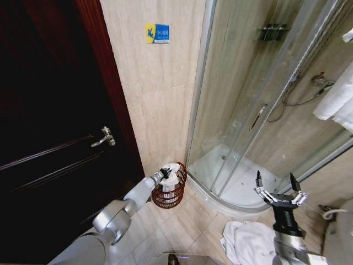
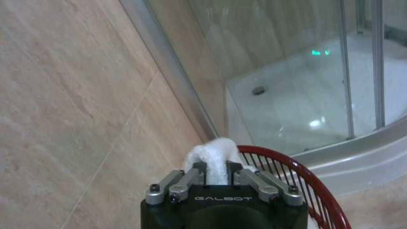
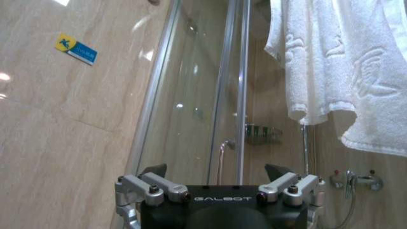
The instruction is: Discard the used towel into the hamper.
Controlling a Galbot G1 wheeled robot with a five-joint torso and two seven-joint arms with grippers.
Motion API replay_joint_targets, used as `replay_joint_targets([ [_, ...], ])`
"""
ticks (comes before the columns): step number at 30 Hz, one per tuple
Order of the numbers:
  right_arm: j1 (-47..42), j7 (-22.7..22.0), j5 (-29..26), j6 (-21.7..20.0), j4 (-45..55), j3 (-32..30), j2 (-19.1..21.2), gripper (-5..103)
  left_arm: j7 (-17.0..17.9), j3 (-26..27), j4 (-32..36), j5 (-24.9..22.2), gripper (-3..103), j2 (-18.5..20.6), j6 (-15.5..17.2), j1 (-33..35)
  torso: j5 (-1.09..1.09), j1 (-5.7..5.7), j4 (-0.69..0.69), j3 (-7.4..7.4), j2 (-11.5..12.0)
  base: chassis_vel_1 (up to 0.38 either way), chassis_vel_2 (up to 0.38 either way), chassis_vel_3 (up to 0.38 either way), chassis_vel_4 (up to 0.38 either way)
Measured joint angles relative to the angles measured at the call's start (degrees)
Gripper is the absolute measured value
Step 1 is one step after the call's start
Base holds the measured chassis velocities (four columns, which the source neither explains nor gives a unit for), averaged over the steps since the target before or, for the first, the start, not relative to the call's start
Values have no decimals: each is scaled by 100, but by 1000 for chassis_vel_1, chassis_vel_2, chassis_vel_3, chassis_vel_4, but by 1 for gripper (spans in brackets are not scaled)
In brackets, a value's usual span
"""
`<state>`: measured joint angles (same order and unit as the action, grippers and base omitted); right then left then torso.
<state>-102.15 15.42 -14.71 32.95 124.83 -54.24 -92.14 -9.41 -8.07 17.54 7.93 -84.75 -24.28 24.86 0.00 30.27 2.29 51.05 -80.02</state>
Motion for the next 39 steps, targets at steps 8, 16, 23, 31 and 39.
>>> replay_joint_targets([
  [8, -12, 41, -1, 0, 5, 16, 0, 100, 23, 92, 93, 62, 51, -43, 86, 90, 0, 0, -1, 0, 0, 0, 0, 0, 0],
  [16, -35, 38, 6, -27, 28, 18, 0, 100, -82, 174, 407, -210, 77, 76, -51, 305, -1, 0, -1, 0, 0, 0, 0, 0, 0],
  [23, -73, -129, 33, -199, 171, 0, 0, 100, -652, 231, 1782, -1245, 99, 716, 29, 864, 0, 0, 0, -1, 0, 0, 0, 0, 0],
  [31, -137, -529, 299, -438, 332, -22, 0, 100, -654, 360, 3913, -2421, 100, 1488, 905, 1985, -2, -1, 0, -1, 0, 0, 0, 0, 0],
  [39, -260, -586, 303, -434, 503, 1, 0, 100, -579, 817, 5483, -3001, 100, 1989, 1407, 3055, -1, -1, -1, -1, 0, 0, 0, 0, 0],
])
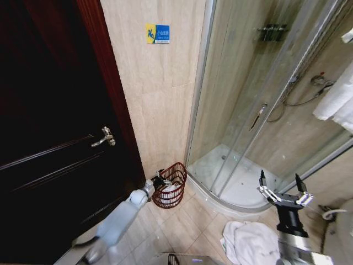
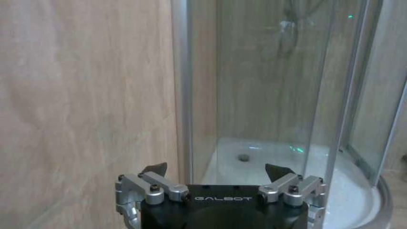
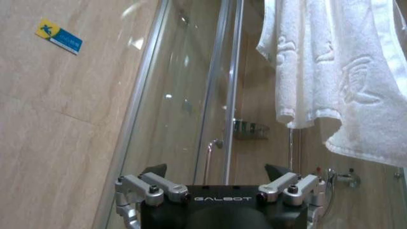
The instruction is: Discard the used towel into the hamper.
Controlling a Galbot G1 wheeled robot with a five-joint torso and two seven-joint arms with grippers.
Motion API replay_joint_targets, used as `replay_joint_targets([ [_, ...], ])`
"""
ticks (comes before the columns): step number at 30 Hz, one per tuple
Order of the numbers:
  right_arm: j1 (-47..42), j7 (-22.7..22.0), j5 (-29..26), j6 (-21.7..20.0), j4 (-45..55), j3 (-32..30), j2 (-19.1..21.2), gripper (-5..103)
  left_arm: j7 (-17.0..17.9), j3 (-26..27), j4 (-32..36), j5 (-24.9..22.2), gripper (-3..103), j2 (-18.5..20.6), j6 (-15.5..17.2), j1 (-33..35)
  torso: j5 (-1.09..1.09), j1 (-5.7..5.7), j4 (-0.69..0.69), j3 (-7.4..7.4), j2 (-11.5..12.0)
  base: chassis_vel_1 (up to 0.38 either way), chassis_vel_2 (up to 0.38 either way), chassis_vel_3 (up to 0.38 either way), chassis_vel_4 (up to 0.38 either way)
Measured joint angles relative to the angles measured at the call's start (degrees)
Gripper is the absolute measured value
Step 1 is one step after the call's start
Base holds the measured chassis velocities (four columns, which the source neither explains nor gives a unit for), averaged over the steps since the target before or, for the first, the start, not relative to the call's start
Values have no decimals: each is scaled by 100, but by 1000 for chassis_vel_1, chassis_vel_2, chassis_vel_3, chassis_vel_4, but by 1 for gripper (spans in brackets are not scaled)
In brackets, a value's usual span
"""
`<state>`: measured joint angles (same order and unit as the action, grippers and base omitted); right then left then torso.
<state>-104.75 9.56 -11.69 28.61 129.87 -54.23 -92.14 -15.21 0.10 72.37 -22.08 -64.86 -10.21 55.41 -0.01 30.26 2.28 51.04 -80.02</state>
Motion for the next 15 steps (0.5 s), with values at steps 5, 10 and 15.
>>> replay_joint_targets([
  [5, -121, -126, -154, -59, 232, 0, 0, 100, 46, 408, 693, -170, 100, 274, 182, 684, 0, 0, 2, 0, 0, 0, 0, 0, 0],
  [10, -178, -209, -185, -141, 390, -12, 0, 100, 165, 711, 1276, -332, 100, 402, 277, 1167, 0, 0, -1, 0, 0, 0, 0, 0, 0],
  [15, -207, -168, -203, -194, 576, -12, 0, 100, 700, 1194, 1955, -205, 100, 447, 540, 1711, -1, 0, 0, 0, 0, 0, 0, 0, 0],
])
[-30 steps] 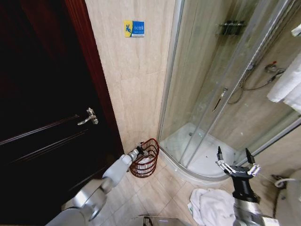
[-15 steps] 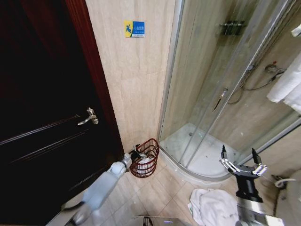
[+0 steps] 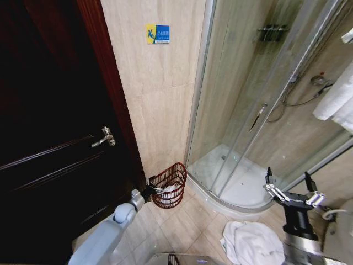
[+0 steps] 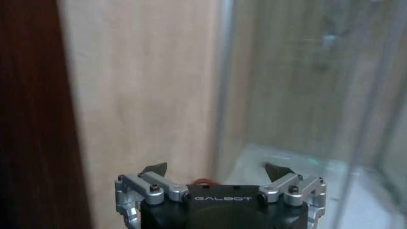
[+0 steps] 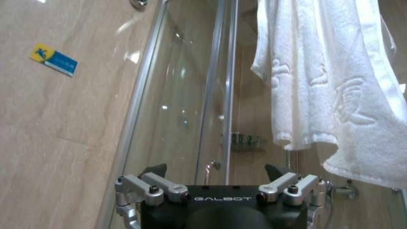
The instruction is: Discard the used towel into the hamper.
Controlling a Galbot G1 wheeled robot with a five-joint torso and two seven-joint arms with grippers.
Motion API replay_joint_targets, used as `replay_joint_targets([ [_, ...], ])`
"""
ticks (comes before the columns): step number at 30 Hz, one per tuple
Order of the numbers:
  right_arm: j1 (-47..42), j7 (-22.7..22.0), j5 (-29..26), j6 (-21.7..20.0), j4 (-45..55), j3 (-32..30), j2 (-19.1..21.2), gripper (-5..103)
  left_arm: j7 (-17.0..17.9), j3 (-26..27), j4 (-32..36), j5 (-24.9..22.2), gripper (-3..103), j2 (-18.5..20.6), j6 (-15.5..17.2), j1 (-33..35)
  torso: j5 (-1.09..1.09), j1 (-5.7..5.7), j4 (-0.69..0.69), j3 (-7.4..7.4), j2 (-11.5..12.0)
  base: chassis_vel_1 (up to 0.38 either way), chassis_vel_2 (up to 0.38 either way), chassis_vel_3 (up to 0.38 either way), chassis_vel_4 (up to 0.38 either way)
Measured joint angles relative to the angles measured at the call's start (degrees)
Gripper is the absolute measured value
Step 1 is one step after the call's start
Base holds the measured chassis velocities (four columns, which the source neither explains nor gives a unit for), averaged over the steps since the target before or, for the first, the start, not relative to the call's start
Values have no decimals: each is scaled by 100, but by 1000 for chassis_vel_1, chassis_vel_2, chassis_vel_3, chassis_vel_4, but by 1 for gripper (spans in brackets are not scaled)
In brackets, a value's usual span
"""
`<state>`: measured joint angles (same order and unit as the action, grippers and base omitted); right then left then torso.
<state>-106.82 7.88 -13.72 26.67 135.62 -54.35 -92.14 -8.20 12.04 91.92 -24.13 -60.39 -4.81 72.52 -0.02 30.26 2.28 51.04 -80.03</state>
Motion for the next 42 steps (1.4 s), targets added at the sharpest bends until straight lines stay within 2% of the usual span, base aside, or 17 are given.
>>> replay_joint_targets([
  [1, -3, 16, -14, -26, 46, 9, 0, 100, 151, 160, 204, 0, 100, -10, 139, 144, 0, 0, -1, 0, 0, 0, 0, 0, 0],
  [2, -3, 16, -14, -26, 46, 9, 0, 100, 151, 160, 204, 0, 100, -10, 139, 144, 0, 0, -1, 0, 0, 0, 0, 0, 0],
  [4, 12, 31, -34, -89, 113, 23, 0, 100, 312, 510, 602, 6, 100, -66, 300, 417, 1, 0, 0, 0, 0, 0, 0, 0, 0],
  [6, 54, 29, -55, -168, 184, 48, 0, 100, 428, 885, 967, 74, 100, -229, 333, 708, 0, 0, 0, 0, 0, 0, 0, 0, 0],
  [7, 54, 29, -55, -168, 184, 48, 0, 100, 428, 885, 967, 74, 100, -229, 333, 708, 0, 0, 0, 0, 0, 0, 0, 0, 0],
  [10, 112, 18, -48, -245, 247, 130, 0, 100, 523, 1397, 1600, 172, 100, -576, 359, 1239, 0, 0, 0, 0, 0, 0, 0, 0, 0],
  [12, 119, 15, -47, -253, 251, 139, 0, 100, 530, 1453, 1679, 192, 100, -620, 366, 1306, 1, 0, 0, 0, 0, 0, 0, 0, 0],
  [15, 184, -56, -54, -345, 258, 151, 0, 100, 560, 1966, 2335, 421, 100, -1107, 441, 1872, 1, 0, 2, 0, 0, 0, 0, 0, 0],
  [16, 184, -56, -54, -345, 258, 151, 0, 100, 560, 1966, 2335, 421, 100, -1107, 441, 1872, 1, 0, 2, 0, 0, 0, 0, 0, 0],
  [18, 204, -120, -113, -414, 256, 112, 0, 100, 544, 2209, 2623, 575, 100, -1365, 472, 2084, 2, 0, 0, 0, 1, 0, 0, 0, 0],
  [21, 242, -151, -197, -480, 249, 91, 1, 100, 343, 2498, 3061, 684, 100, -1726, 498, 2393, 2, 0, 0, 0, 1, 0, 0, 0, 0],
  [22, 242, -151, -197, -480, 249, 91, 1, 100, 343, 2498, 3061, 684, 100, -1726, 498, 2393, 2, 0, 0, 0, 1, 0, 0, 0, 0],
  [24, 271, -199, -220, -528, 266, 93, 7, 100, 9, 2662, 3410, 814, 100, -2034, 513, 2583, 4, 0, 2, 0, 1, 0, 0, 0, 0],
  [26, 312, -279, -219, -565, 280, 46, 27, 100, -110, 2688, 3697, 960, 100, -2246, 513, 2699, 2, 0, -1, 0, 1, 0, 0, 0, 0],
  [30, 363, -310, -238, -616, 301, 12, 81, 100, -113, 2719, 3996, 1004, 103, -2422, 527, 2810, 4, 0, 0, 0, 1, 0, 0, 0, 0],
  [33, 415, -330, -267, -703, 372, 22, 127, 100, -62, 2711, 4288, 1048, 97, -2636, 533, 2941, 3, 1, 0, 0, 1, 0, 0, 0, 0],
  [42, 491, -334, -295, -726, 412, 16, 202, 100, -78, 2608, 4399, 1244, 97, -2822, 328, 3085, 3, 1, 0, 0, 1, 0, 0, 0, 0],
])
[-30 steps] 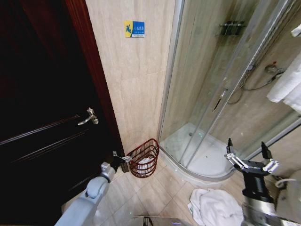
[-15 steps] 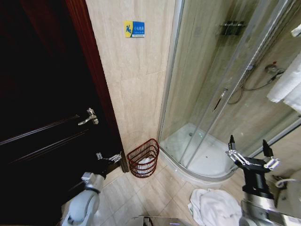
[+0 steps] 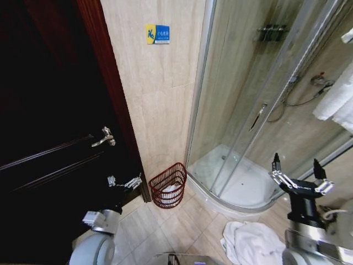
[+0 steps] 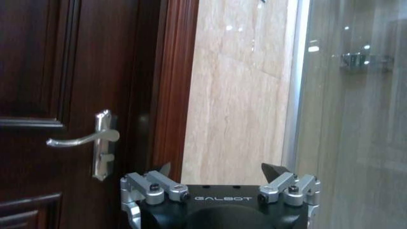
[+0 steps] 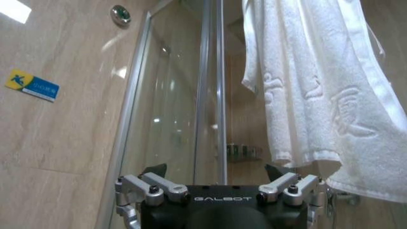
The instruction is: Discard the used towel into the hamper.
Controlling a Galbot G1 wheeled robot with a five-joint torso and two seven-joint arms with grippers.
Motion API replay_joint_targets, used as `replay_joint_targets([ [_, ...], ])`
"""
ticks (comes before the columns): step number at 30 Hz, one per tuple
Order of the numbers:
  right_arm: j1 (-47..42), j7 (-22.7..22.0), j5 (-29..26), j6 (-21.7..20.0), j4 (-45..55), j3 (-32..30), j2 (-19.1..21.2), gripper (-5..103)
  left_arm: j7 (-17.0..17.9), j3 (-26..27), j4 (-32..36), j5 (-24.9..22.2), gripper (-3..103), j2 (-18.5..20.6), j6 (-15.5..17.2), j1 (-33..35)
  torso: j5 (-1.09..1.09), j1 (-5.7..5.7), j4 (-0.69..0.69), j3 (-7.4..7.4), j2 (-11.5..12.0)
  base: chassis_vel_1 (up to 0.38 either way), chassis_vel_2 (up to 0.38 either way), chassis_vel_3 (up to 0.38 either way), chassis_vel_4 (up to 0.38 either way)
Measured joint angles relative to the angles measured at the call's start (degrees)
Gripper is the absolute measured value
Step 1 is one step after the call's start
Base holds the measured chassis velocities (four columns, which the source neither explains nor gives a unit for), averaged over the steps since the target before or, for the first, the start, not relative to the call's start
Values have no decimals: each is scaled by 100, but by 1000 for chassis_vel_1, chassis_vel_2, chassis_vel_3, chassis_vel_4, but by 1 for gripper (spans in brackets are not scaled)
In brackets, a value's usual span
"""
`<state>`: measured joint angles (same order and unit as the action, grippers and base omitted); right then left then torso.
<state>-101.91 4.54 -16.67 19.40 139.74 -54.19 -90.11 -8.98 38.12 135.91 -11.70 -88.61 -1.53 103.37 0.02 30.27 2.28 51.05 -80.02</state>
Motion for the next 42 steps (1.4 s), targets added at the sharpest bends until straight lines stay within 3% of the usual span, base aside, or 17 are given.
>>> replay_joint_targets([
  [13, 247, -57, 5, -152, -67, 37, 68, 100, -13, -210, 154, 115, 94, 81, 107, 61, -1, 0, 0, 0, 0, 0, 0, 0, 0],
  [28, 398, -122, -46, -130, -39, 14, 222, 100, -23, -274, 163, 175, 99, 74, 106, 98, -2, 0, 1, 0, 0, 0, 0, 0, 0],
  [35, 243, -82, -184, 25, 59, -490, 333, 100, -24, -274, 158, 175, 99, 75, 104, 96, -1, 0, 0, 0, 0, 0, 0, 0, 0],
  [42, -40, 206, -807, 515, 165, -1601, 396, 100, -24, -274, 155, 172, 99, 76, 103, 95, -1, 0, 0, 0, 0, 0, 0, 0, 0],
])
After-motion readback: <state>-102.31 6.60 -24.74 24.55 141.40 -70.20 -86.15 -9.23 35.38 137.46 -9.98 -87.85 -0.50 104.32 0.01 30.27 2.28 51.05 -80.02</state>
